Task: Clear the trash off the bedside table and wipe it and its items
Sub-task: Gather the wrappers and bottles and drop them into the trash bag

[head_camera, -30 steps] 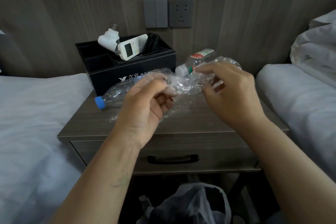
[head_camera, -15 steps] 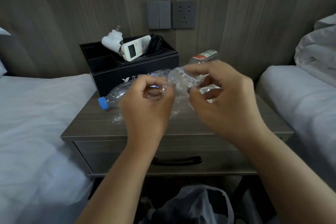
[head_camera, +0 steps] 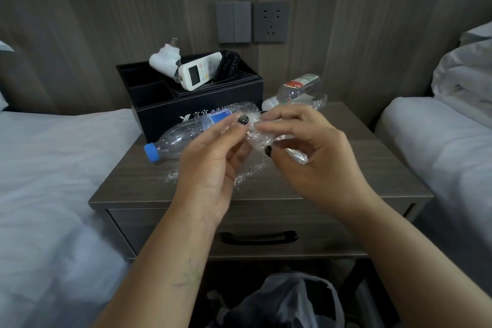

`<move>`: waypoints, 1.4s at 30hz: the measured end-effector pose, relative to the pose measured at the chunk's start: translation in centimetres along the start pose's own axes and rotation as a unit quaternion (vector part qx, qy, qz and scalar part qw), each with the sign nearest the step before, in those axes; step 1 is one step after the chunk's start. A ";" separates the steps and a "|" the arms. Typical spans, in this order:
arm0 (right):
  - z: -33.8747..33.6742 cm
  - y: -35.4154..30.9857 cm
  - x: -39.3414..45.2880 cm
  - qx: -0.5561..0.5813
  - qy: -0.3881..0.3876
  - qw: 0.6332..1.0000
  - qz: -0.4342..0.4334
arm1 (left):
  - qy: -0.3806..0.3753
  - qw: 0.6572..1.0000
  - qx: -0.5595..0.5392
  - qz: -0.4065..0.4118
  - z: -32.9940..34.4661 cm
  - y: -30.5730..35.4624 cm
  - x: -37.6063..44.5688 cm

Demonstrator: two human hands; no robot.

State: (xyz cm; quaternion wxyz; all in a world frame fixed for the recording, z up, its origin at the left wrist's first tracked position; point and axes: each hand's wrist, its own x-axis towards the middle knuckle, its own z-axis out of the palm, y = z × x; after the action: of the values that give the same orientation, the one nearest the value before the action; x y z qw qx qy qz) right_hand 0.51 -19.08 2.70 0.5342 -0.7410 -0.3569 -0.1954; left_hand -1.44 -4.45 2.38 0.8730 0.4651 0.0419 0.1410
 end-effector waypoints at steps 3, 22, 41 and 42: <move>0.3 -0.1 -0.2 0.047 0.021 0.998 0.029 | 0.009 0.999 -0.034 -0.010 -0.3 0.1 0.0; -0.6 0.3 -0.1 0.362 0.020 0.917 0.164 | -0.051 0.986 0.158 0.031 -1.4 1.0 -0.4; 1.0 1.4 -1.4 -0.194 0.141 0.957 -0.162 | -0.085 0.995 0.037 -0.042 0.4 -1.0 -1.6; 1.3 1.4 -1.7 -0.179 0.120 0.963 -0.163 | -0.070 0.996 0.039 -0.037 0.3 -0.9 -1.4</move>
State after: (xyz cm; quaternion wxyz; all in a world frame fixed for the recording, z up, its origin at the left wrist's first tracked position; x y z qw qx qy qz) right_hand 0.32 -18.66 0.21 0.3924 -0.7273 -0.3656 -0.4281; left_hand -2.58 -5.54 1.70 0.8594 0.5059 0.0039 0.0739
